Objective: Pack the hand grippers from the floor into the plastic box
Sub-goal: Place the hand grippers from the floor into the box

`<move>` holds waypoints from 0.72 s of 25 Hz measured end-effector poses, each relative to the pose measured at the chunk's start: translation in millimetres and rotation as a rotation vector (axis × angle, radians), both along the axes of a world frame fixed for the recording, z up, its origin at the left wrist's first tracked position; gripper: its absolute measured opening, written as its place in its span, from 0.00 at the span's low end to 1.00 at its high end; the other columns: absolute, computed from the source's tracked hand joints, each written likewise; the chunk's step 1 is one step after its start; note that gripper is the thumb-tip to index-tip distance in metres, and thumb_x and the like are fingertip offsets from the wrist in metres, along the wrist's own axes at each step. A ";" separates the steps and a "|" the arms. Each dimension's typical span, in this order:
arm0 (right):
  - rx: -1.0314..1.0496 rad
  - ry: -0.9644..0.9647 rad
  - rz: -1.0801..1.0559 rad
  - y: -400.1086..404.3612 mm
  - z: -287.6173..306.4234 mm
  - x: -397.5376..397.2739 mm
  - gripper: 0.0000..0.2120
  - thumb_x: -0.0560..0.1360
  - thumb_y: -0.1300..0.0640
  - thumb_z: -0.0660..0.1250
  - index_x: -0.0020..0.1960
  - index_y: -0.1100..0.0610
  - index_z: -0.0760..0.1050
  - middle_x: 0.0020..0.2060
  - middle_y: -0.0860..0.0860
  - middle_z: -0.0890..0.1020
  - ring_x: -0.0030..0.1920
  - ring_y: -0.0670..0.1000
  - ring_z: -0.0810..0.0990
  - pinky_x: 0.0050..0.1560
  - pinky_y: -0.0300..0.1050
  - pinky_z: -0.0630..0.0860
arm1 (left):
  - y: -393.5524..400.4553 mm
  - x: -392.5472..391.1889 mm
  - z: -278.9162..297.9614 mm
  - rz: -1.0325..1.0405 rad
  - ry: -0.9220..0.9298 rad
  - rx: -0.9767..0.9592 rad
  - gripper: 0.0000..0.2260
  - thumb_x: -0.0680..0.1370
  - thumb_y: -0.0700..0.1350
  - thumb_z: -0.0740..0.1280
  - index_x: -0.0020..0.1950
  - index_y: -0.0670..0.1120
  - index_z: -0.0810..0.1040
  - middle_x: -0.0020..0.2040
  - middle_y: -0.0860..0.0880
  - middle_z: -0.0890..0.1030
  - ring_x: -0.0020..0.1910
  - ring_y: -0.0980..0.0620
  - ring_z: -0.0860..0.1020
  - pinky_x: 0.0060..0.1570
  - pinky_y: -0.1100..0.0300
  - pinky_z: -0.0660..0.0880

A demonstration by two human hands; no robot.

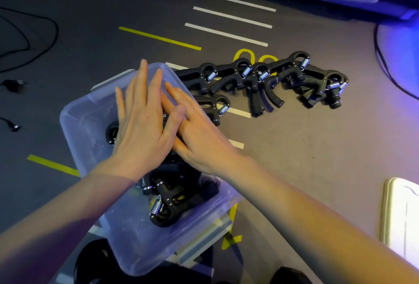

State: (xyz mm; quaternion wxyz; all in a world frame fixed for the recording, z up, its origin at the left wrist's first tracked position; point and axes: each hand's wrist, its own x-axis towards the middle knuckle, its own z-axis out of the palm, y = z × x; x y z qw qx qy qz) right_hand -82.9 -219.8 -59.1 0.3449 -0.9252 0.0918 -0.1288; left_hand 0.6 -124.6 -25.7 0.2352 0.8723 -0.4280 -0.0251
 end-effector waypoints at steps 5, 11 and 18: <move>-0.092 -0.077 -0.266 -58.2 7.5 -7.1 0.31 0.78 0.47 0.54 0.76 0.61 0.54 0.76 0.57 0.54 0.76 0.55 0.50 0.74 0.42 0.46 | -34.6 0.0 -0.2 -0.074 -0.006 -0.030 0.34 0.76 0.63 0.46 0.75 0.44 0.53 0.77 0.45 0.46 0.75 0.48 0.48 0.70 0.49 0.39; -0.020 0.152 -0.505 -136.9 -24.5 -2.4 0.30 0.81 0.46 0.52 0.77 0.59 0.48 0.77 0.56 0.49 0.77 0.55 0.45 0.74 0.45 0.44 | -71.9 11.7 -9.9 -0.137 -0.075 0.115 0.36 0.74 0.66 0.44 0.76 0.45 0.52 0.77 0.45 0.43 0.75 0.47 0.44 0.69 0.48 0.37; 0.181 0.492 -0.577 -176.2 -81.3 21.1 0.28 0.80 0.41 0.49 0.76 0.54 0.55 0.75 0.60 0.56 0.76 0.58 0.50 0.74 0.53 0.48 | -90.6 23.3 -37.1 -0.113 -0.042 0.327 0.37 0.75 0.68 0.42 0.75 0.45 0.53 0.77 0.47 0.45 0.75 0.46 0.42 0.70 0.44 0.40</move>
